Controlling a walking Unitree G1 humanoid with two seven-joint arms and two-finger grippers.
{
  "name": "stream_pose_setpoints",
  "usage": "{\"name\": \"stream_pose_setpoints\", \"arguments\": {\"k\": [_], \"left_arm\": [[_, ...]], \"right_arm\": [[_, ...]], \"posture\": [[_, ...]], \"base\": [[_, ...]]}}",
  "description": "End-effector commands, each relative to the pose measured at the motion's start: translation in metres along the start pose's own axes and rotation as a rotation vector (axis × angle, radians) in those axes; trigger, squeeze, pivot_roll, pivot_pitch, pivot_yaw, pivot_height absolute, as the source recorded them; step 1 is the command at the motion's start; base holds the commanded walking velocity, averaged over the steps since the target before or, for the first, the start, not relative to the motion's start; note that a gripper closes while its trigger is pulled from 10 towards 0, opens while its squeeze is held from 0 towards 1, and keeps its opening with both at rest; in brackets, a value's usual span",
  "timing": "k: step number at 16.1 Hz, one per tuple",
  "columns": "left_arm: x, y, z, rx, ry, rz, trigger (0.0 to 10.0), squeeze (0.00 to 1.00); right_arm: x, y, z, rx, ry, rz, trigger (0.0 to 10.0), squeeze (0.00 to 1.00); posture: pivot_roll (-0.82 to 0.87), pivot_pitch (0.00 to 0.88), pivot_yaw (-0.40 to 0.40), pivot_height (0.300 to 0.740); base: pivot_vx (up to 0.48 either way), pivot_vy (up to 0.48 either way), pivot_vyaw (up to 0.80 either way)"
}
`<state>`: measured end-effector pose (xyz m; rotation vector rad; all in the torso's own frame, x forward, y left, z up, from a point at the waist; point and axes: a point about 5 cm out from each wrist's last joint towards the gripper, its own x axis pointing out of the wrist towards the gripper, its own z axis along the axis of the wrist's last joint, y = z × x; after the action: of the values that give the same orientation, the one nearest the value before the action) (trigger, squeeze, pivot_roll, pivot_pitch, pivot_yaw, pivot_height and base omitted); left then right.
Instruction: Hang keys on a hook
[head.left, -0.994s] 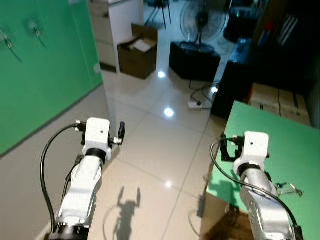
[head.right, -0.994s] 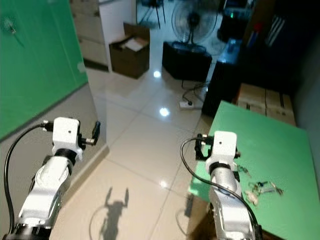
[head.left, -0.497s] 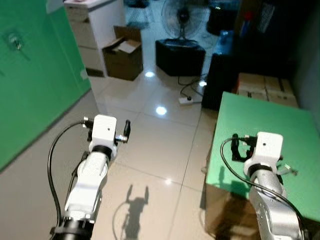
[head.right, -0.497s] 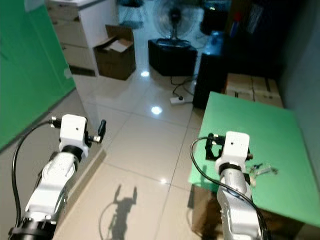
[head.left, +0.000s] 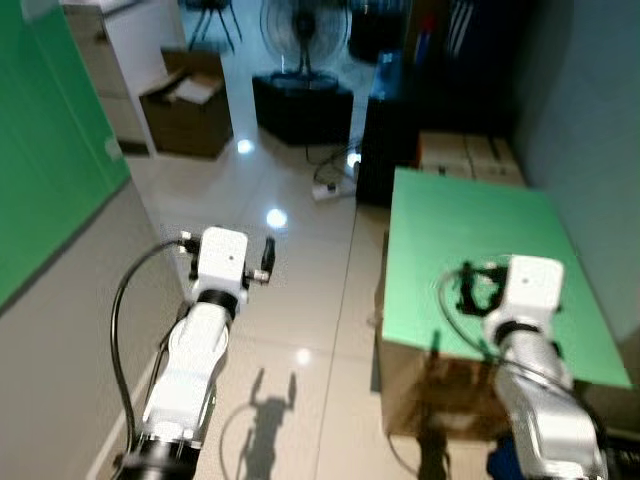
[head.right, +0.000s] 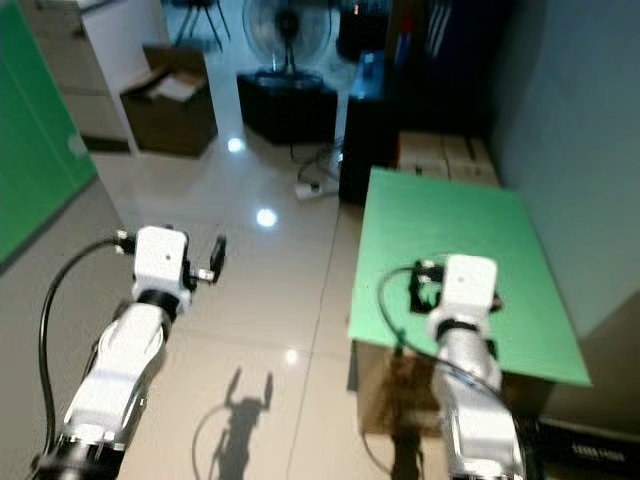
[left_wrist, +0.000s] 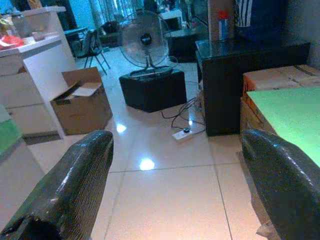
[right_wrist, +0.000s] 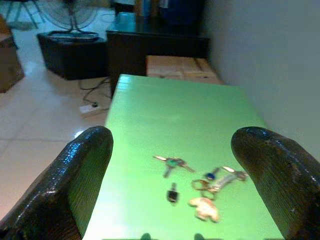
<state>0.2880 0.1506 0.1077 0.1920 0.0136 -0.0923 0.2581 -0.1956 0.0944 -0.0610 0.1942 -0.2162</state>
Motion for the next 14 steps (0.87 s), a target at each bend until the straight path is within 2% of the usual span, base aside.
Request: {"name": "stream_pose_setpoints", "arguments": {"k": [1,5,7,8,10,14], "left_arm": [[-0.001,0.008,0.0023,0.005,-0.011,0.038,10.0,0.0],[-0.0012,0.0074,0.0065,-0.012,-0.043,0.032,10.0,0.0],[-0.0009,0.0071,0.0083,-0.021,-0.054,0.027,10.0,0.0],[-0.0012,0.0076,0.0084,-0.02,-0.054,0.027,10.0,0.0],[-0.0013,0.0084,0.0076,-0.019,-0.049,0.029,10.0,0.0],[-0.0019,0.0088,0.0072,-0.018,-0.051,0.027,10.0,0.0]], "right_arm": [[0.0007,0.0047,0.0033,0.015,-0.003,0.015,10.0,0.0],[-0.0005,0.0042,0.003,0.018,0.001,0.008,10.0,0.0],[-0.0008,0.0039,0.0026,0.018,0.003,0.005,10.0,0.0],[-0.0009,0.0042,0.002,0.013,0.007,0.009,10.0,0.0],[0.0008,0.0077,-0.0016,-0.057,0.021,0.041,10.0,0.0],[0.0025,0.0068,0.0021,-0.05,0.004,0.049,10.0,0.0]], "posture": [[-0.07,0.0,-0.013,0.74],[-0.07,0.0,-0.007,0.74],[-0.07,0.0,-0.004,0.74],[-0.07,0.0,-0.004,0.74],[-0.07,0.0,-0.004,0.74],[-0.07,0.0,-0.005,0.74]], "base": [[0.0,0.0,-0.78],[0.0,0.0,-0.78],[0.137,-0.276,-0.74],[0.27,-0.277,0.0],[0.274,-0.277,0.0],[0.274,-0.273,0.0]]}}
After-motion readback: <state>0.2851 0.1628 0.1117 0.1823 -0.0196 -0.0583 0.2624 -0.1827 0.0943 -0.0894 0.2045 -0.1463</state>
